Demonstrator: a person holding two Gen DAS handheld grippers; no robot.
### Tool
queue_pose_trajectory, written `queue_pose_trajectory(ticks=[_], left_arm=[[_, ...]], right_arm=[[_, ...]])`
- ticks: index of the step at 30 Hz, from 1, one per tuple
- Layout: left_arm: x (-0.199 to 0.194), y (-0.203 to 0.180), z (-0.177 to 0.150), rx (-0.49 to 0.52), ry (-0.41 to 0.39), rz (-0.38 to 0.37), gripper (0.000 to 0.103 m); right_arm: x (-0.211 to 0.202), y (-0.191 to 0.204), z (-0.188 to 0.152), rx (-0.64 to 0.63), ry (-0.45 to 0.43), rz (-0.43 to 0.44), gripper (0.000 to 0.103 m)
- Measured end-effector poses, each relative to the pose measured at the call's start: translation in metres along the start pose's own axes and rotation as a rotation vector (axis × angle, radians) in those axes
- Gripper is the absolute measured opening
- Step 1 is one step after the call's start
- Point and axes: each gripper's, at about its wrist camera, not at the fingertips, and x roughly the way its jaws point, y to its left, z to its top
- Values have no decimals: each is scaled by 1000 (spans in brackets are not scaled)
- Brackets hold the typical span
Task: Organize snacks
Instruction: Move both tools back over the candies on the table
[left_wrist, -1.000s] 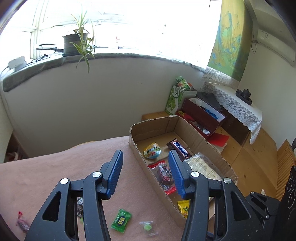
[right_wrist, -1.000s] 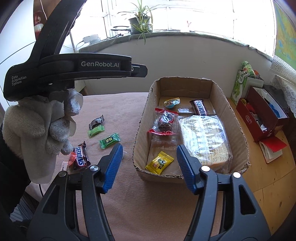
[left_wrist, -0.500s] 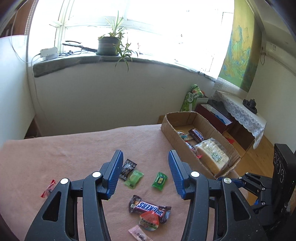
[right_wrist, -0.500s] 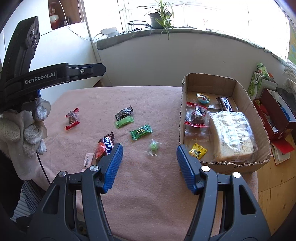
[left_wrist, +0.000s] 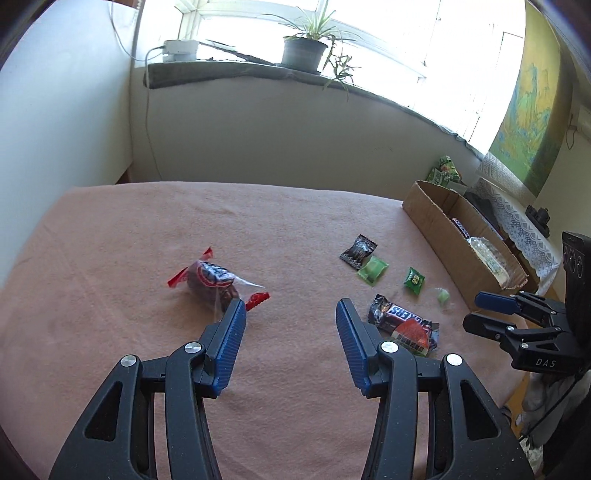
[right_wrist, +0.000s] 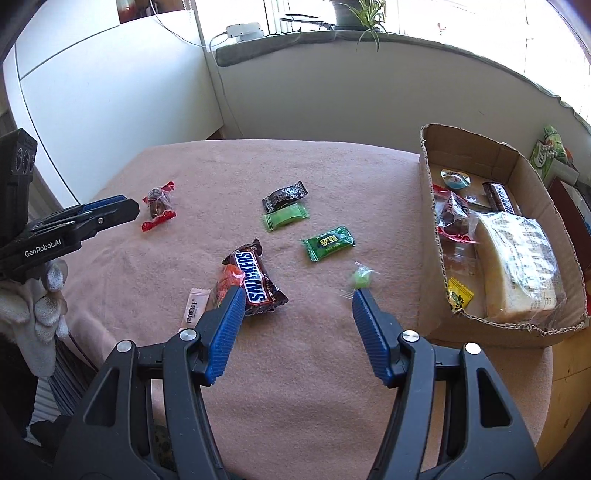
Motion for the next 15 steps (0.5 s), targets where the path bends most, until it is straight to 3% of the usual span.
queue_pose_trajectory(ticks=[15], left_arm=[[15, 52, 3, -87, 27, 57, 50]], right_arm=[[45, 4, 41, 1, 93, 61, 63]])
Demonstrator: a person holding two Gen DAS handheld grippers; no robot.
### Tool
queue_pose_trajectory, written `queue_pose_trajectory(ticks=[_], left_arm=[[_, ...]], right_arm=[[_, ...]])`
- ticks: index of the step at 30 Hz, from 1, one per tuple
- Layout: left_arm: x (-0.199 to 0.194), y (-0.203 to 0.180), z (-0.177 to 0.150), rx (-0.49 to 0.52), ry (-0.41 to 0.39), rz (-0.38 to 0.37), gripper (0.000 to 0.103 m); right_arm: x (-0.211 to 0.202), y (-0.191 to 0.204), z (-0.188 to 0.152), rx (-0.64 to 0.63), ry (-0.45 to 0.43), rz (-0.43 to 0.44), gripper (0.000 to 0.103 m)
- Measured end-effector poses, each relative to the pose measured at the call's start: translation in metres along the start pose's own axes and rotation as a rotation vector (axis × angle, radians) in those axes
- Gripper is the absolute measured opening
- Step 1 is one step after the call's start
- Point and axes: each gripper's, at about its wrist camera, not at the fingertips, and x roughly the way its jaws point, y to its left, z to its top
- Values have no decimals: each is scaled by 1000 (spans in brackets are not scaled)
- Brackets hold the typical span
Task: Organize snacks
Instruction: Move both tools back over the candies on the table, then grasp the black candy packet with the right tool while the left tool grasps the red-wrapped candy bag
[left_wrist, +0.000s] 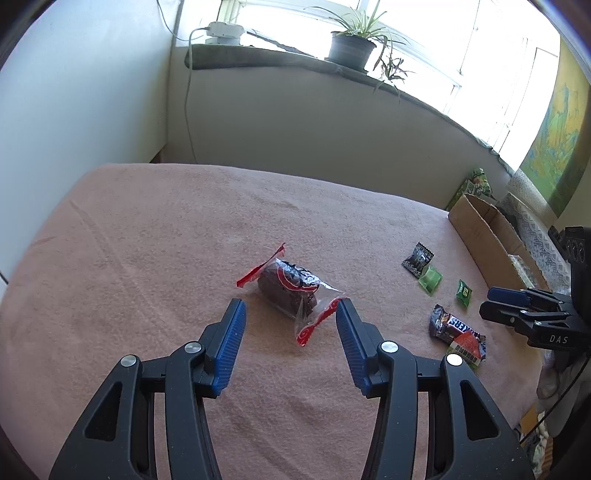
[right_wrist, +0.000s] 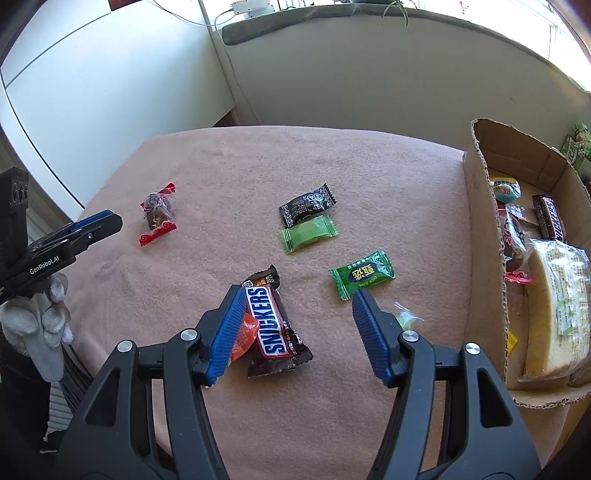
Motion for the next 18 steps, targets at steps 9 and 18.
queue_pose_trajectory(ticks=[9, 18], left_arm=[[21, 12, 7, -106, 57, -78, 58], [37, 18, 12, -144, 99, -118, 58]], right_arm=[[29, -23, 40, 107, 61, 70, 63], [81, -29, 73, 199, 168, 112, 63]])
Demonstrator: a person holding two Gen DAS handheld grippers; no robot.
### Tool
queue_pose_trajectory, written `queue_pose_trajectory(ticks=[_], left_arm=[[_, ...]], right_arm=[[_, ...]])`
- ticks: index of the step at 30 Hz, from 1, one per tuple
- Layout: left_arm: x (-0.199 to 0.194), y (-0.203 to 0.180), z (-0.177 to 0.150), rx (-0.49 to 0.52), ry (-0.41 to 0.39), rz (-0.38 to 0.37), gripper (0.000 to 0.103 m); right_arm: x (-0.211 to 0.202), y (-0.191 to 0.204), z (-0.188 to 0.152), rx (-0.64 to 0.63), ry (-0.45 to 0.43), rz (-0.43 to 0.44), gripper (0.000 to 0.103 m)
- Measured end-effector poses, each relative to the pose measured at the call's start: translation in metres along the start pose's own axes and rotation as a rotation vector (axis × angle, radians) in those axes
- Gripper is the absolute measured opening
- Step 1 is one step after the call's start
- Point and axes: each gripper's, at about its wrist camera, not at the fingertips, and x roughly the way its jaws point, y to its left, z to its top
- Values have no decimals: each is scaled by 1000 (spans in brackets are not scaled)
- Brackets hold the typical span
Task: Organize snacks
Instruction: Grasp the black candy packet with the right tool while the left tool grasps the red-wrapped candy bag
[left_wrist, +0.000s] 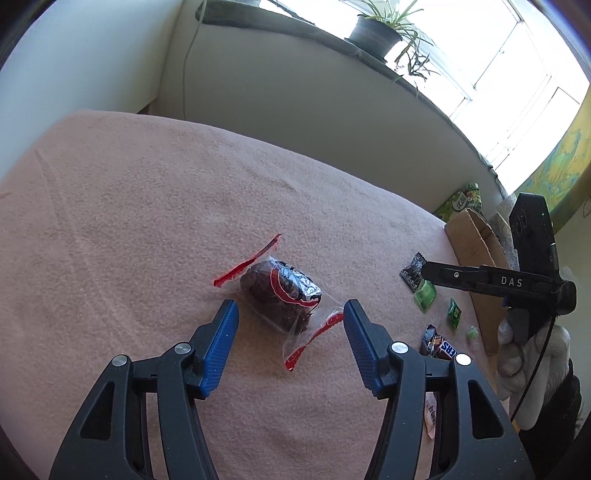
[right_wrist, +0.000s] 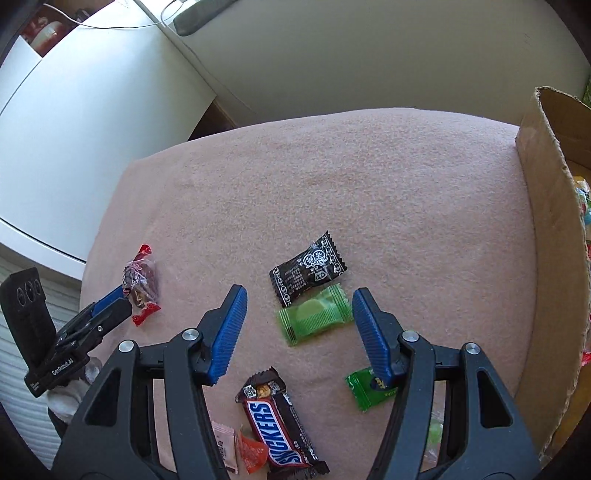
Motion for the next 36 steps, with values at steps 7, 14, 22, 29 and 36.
queue_pose_trajectory(ticks=[7, 14, 22, 29, 36], left_arm=[[10, -8, 8, 18, 9, -4, 58], [21, -23, 9, 97, 5, 60, 58], [27, -27, 5, 147, 0, 112, 58], [25, -26, 2, 166, -6, 122, 41], [20, -29, 2, 170, -23, 122, 35]], right_arm=[[17, 23, 15, -50, 20, -52, 53], [30, 51, 15, -139, 19, -140, 52], [29, 61, 3, -130, 5, -174, 51], [43, 86, -1, -229, 10, -227, 26], [34, 80, -14, -237, -17, -216, 24]])
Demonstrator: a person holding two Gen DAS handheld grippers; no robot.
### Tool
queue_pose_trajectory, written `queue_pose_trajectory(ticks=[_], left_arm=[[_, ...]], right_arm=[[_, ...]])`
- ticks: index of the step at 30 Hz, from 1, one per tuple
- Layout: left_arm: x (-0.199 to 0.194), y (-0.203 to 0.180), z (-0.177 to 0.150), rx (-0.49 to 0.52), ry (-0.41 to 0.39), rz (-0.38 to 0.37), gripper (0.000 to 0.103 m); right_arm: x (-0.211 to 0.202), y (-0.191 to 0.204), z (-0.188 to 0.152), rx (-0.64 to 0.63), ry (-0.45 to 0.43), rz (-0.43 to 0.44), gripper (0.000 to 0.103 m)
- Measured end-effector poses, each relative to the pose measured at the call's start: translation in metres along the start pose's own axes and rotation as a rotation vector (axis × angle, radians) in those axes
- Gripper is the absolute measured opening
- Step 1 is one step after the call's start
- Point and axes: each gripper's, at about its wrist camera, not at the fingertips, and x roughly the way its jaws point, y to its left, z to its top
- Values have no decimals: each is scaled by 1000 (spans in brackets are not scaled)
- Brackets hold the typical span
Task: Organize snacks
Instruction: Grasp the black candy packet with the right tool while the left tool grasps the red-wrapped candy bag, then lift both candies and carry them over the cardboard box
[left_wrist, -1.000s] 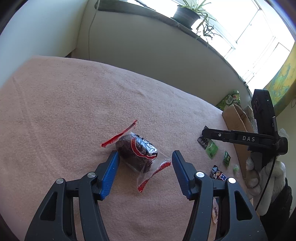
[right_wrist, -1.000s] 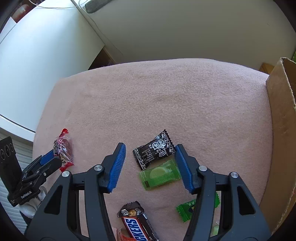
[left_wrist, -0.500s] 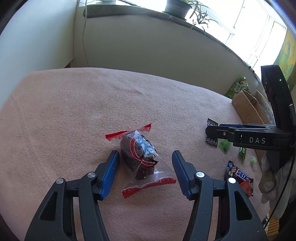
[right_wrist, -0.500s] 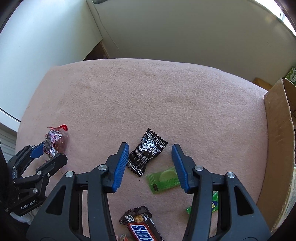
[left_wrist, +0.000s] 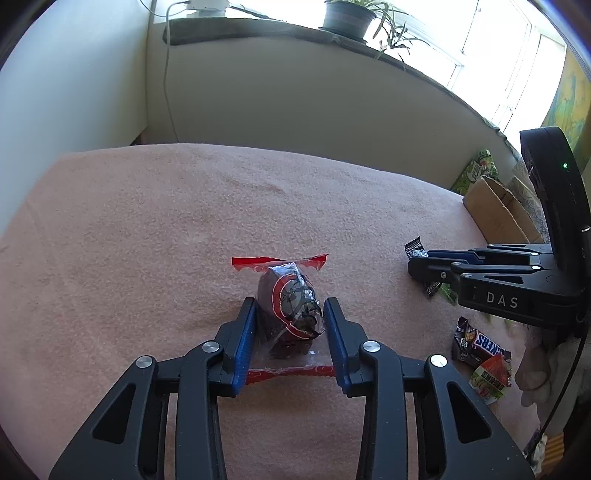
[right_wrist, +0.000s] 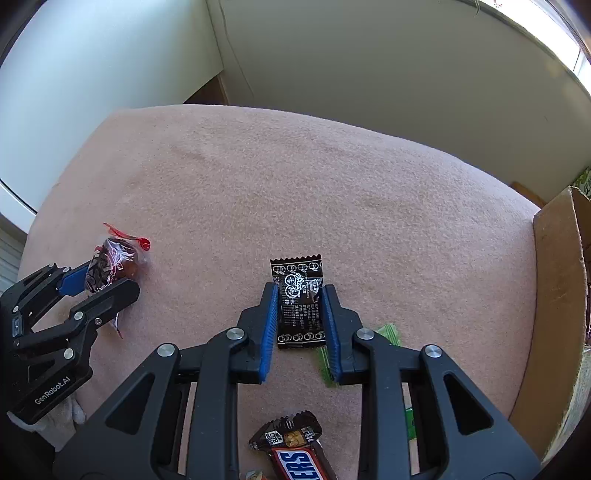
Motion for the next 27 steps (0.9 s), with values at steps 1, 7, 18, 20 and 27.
queue_pose_trajectory(ticks=[1, 7, 18, 20, 27], left_arm=[[-2, -1, 0, 0, -4, 0, 34], [-18, -11, 6, 2, -36, -22, 34], [-31, -72, 15, 61, -72, -134, 34], [-31, -85, 16, 73, -74, -159, 34], [-28, -138, 19, 130, -69, -235, 34]], right_arm=[[-2, -1, -2, 5, -6, 3, 24], [-23, -16, -6, 27, -55, 23, 24], [-88, -67, -23, 84, -169, 5, 24], [-98, -82, -26, 104, -187, -8, 24], [-130, -140, -37, 179, -233, -53, 24]])
